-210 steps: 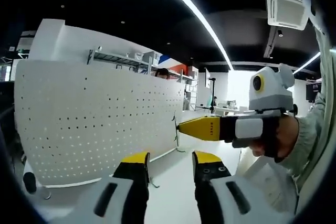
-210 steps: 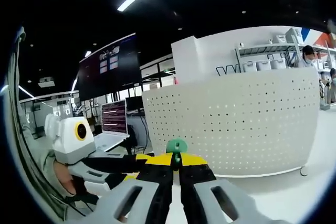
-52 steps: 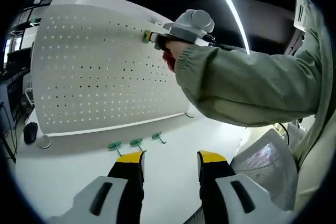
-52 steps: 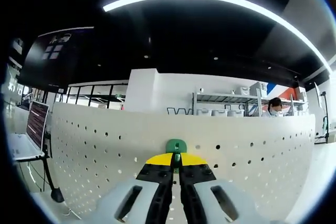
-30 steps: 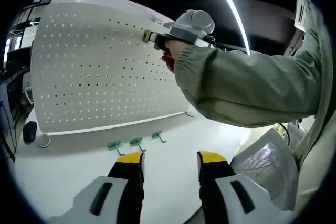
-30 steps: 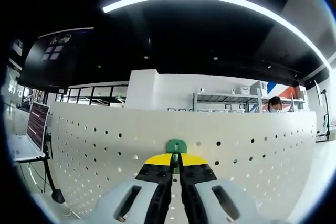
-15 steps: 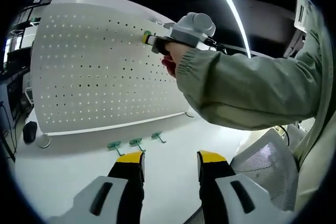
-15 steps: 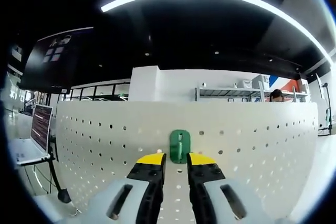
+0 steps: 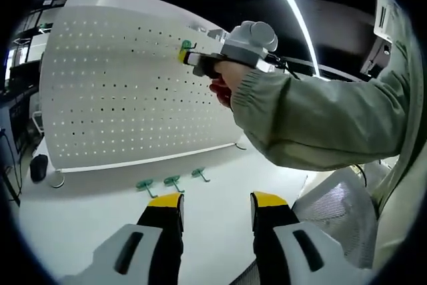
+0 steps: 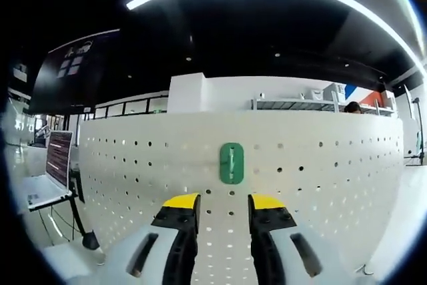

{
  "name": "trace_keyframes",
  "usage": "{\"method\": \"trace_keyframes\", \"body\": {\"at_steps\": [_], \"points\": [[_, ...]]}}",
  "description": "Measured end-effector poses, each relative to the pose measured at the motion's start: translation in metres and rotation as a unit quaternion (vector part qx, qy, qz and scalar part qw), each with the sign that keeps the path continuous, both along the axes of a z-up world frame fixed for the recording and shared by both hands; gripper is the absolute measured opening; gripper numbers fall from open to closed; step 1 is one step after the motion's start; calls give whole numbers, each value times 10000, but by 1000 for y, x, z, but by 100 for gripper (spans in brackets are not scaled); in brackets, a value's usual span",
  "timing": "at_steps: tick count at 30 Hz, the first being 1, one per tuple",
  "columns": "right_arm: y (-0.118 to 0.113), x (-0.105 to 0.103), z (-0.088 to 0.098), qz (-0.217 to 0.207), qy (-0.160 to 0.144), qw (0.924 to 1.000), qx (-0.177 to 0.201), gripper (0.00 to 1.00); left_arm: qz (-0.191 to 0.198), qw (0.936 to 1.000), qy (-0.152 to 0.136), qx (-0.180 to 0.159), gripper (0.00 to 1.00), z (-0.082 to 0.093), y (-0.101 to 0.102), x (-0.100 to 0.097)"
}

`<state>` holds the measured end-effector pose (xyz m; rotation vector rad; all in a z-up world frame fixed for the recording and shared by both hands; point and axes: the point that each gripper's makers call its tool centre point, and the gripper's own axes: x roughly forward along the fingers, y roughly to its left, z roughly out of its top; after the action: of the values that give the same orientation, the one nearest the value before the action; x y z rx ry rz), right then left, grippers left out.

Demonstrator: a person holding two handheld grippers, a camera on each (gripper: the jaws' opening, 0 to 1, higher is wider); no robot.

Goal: Insert the hook assembly into the mounting plate slot until the hook locks in place.

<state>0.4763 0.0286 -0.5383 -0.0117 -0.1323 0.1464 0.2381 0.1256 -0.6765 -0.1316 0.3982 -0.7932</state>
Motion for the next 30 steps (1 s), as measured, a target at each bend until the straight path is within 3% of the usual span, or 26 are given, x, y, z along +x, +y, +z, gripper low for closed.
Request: {"method": "trace_keyframes", "body": {"at_steps": [16,30], "points": [[-7,-41,-40,224,547,9981,-155,33,102,9999,-124,39,42,9,2,-2],[-32,-83,-78,258,1060,9937,-248,36,294,9988,-363,162,42,21,14,4]]}}
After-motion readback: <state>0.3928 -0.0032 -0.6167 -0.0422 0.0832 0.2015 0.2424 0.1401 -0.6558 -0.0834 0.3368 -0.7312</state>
